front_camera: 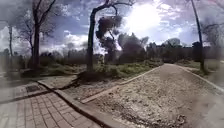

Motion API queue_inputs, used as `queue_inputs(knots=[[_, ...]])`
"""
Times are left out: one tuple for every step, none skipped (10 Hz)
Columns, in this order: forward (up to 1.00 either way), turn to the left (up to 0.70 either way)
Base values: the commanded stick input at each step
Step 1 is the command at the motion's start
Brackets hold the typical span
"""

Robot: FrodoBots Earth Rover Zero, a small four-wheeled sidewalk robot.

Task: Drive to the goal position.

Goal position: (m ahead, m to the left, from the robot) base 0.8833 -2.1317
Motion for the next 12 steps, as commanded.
queue_inputs(knots=[[0.0,0.0],[0.0,-0.43],[0.0,-0.89],[0.0,-1.0],[0.0,-1.0],[0.0,-1.0],[0.0,-1.0],[0.0,-1.0],[0.0,-1.0],[0.21,-0.87],[0.46,-0.72],[0.71,-0.57]])
